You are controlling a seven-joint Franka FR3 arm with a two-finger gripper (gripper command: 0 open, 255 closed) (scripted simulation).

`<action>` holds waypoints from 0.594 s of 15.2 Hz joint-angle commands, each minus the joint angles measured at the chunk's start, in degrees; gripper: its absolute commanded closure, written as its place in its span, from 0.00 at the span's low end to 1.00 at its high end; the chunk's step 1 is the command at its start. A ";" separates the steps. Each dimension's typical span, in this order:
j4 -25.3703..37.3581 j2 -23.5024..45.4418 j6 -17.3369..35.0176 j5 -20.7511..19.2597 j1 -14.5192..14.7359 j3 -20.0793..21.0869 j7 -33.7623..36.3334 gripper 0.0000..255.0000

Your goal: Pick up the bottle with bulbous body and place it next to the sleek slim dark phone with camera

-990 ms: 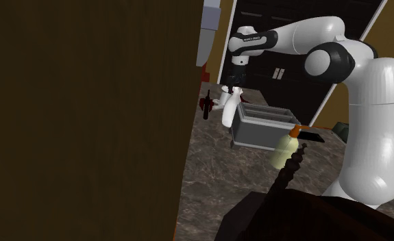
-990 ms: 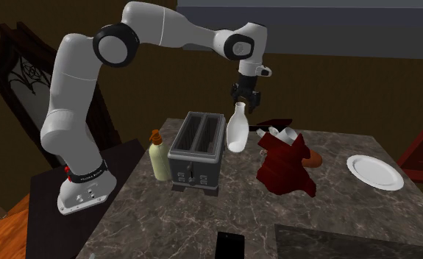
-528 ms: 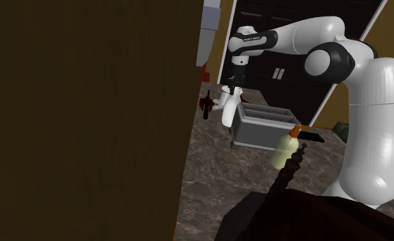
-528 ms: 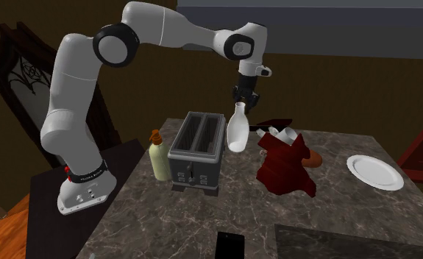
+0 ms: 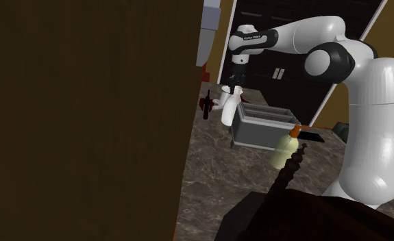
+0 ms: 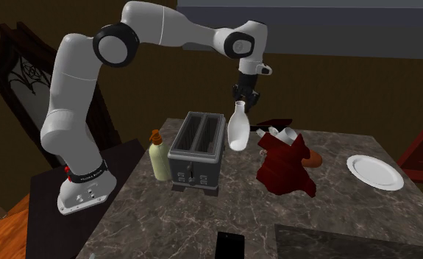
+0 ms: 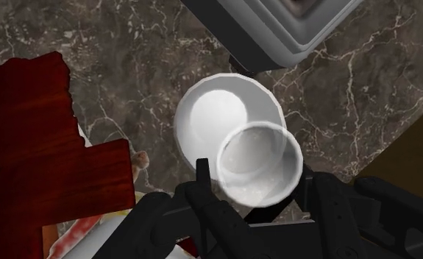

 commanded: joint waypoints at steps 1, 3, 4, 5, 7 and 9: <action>1.04 -0.21 -1.23 -0.02 -0.06 -0.04 -0.06 1.00; 2.54 -0.24 -2.75 -0.03 -0.12 -0.05 -0.08 1.00; 3.31 -0.24 -3.52 -0.03 -0.15 -0.06 -0.09 1.00; 4.10 -0.23 -4.30 -0.03 -0.18 -0.07 -0.10 1.00; 5.78 -0.14 -5.89 -0.03 -0.25 -0.09 -0.12 1.00; 7.59 0.03 -7.53 -0.01 -0.33 -0.10 -0.15 1.00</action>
